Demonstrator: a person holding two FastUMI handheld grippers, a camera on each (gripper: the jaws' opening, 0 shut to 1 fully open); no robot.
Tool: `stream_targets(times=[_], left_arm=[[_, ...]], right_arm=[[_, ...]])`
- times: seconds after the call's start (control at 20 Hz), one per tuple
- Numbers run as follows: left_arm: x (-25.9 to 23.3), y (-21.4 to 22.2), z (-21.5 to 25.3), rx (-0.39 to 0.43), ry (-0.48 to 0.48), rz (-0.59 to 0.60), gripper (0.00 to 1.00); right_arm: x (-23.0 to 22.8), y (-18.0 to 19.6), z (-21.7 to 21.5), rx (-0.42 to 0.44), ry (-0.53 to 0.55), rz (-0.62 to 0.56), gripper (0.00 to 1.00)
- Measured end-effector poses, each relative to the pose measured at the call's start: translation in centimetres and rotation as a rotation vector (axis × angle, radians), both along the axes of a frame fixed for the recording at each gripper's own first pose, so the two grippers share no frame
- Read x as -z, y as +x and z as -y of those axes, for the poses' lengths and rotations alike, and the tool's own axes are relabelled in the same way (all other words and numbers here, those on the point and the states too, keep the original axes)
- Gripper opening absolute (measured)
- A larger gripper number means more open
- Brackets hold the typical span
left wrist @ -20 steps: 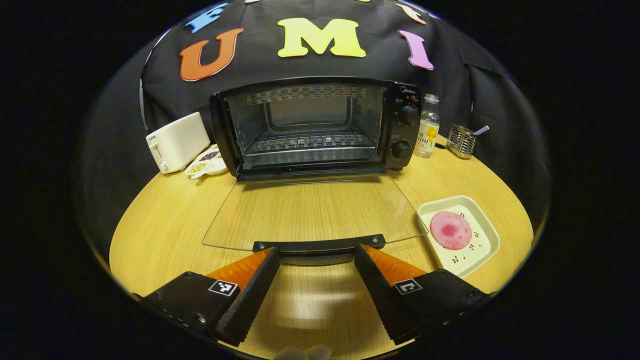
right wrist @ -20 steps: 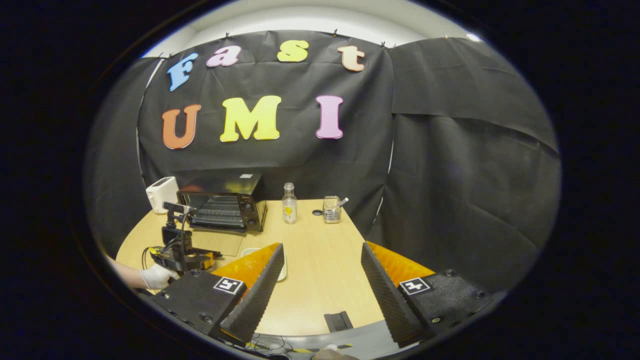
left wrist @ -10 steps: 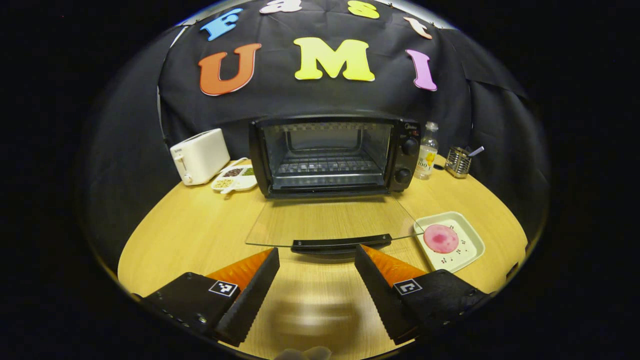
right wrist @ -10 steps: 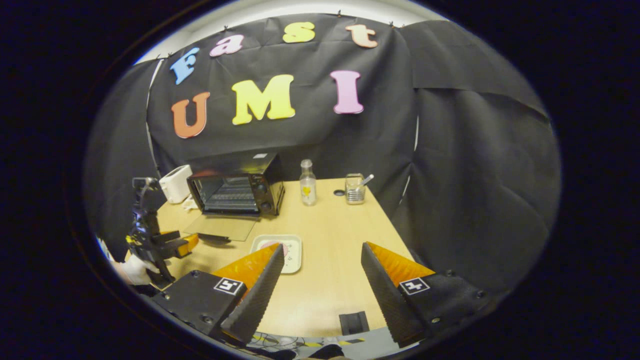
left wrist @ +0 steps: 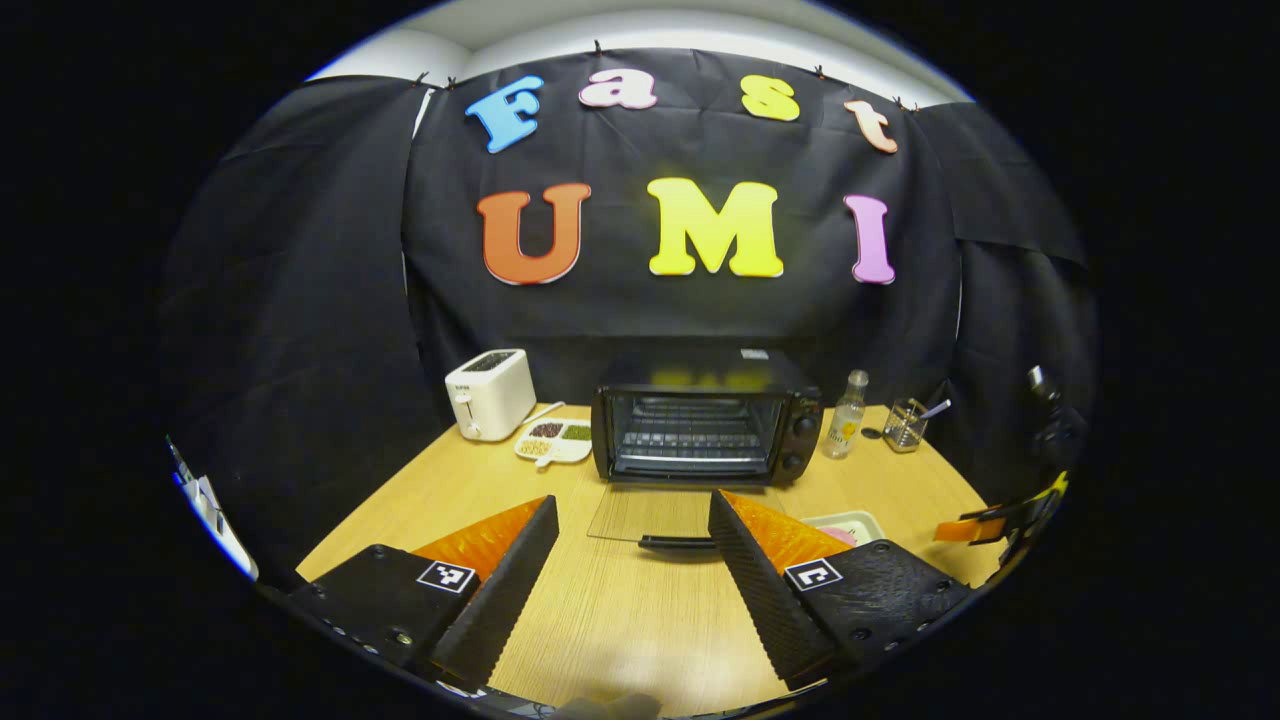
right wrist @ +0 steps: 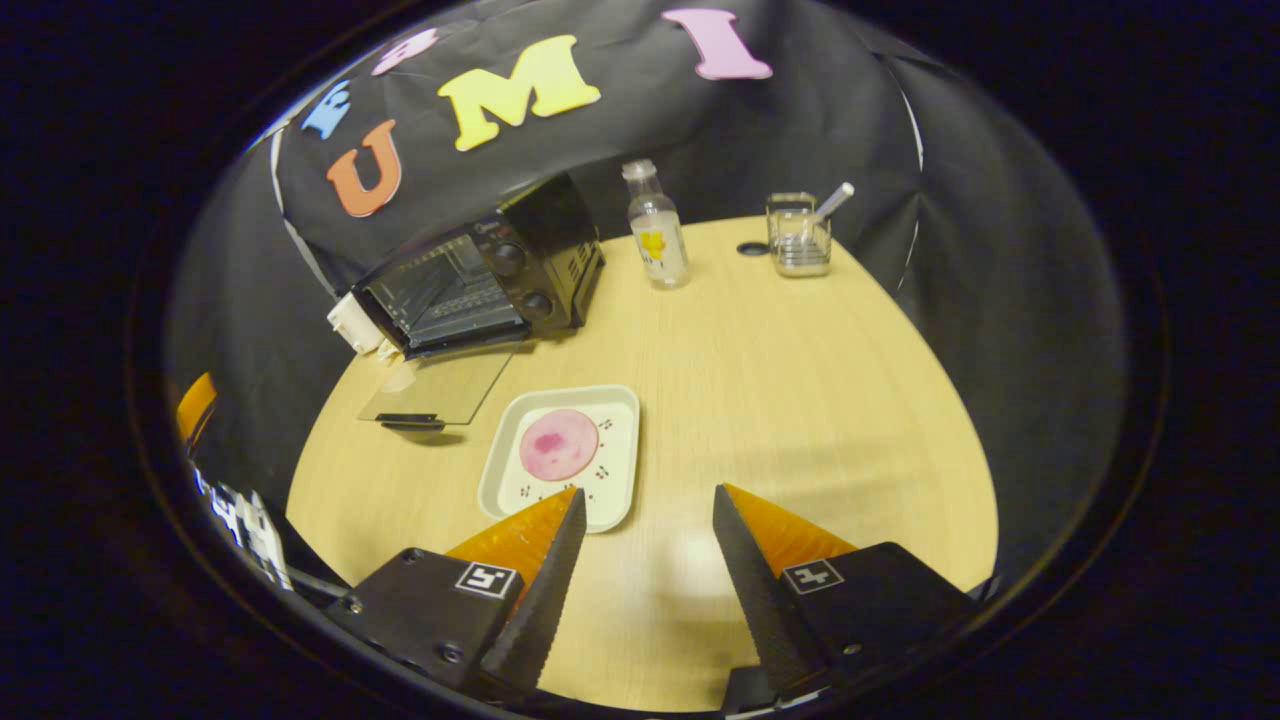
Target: Open the electric oven with the left hand, put the food in, and close the electric oven.
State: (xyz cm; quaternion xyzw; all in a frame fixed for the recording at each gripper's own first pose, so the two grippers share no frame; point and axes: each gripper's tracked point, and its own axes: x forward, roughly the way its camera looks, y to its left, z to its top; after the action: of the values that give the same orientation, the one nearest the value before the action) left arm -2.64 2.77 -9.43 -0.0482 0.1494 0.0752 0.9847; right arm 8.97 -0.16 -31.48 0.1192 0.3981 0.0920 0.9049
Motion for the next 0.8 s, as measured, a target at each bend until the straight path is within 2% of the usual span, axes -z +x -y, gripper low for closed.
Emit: stream_targets(times=[0.15, 0.2, 0.35, 0.4, 0.45, 0.55, 0.6, 0.7, 0.75, 0.8], left_arm=[[-3.4, -1.3, 0.6, -0.046, 0.023, 0.028, 0.96], [-4.3, -1.6, 1.0, -0.06, 0.031, 0.032, 0.96], [-5.3, -2.3, 2.0, -0.104, 0.051, 0.033, 0.96], [-5.3, -2.5, 2.4, -0.12, 0.041, 0.026, 0.96], [-5.3, -2.6, 2.8, -0.133, 0.024, 0.019, 0.96], [-5.5, -2.8, 3.2, -0.158, 0.01, 0.018, 0.97], [-5.8, -2.7, 3.2, -0.167, 0.01, 0.025, 1.0], [-6.1, -2.6, 3.0, -0.191, 0.003, 0.029, 0.96], [-5.9, -2.7, 3.1, -0.204, -0.003, 0.027, 0.97], [-5.9, -2.7, 3.0, -0.213, -0.013, 0.029, 1.0]], right_arm=[[2.6, 2.4, -0.6, -0.021, 0.069, -0.107, 0.73], [3.1, 3.1, -1.1, -0.034, 0.086, -0.138, 0.65], [4.3, 5.1, -2.9, -0.089, 0.109, -0.194, 0.58], [4.9, 5.5, -3.2, -0.107, 0.096, -0.208, 0.48], [5.1, 5.9, -3.5, -0.123, 0.095, -0.223, 0.54], [5.5, 6.5, -4.4, -0.141, 0.09, -0.269, 0.48], [5.7, 6.5, -4.5, -0.145, 0.079, -0.295, 0.4], [6.0, 6.8, -4.3, -0.138, 0.036, -0.337, 0.27], [6.0, 6.9, -4.1, -0.136, 0.019, -0.373, 0.13], [6.0, 6.9, -4.1, -0.141, 0.009, -0.402, 0.06]])
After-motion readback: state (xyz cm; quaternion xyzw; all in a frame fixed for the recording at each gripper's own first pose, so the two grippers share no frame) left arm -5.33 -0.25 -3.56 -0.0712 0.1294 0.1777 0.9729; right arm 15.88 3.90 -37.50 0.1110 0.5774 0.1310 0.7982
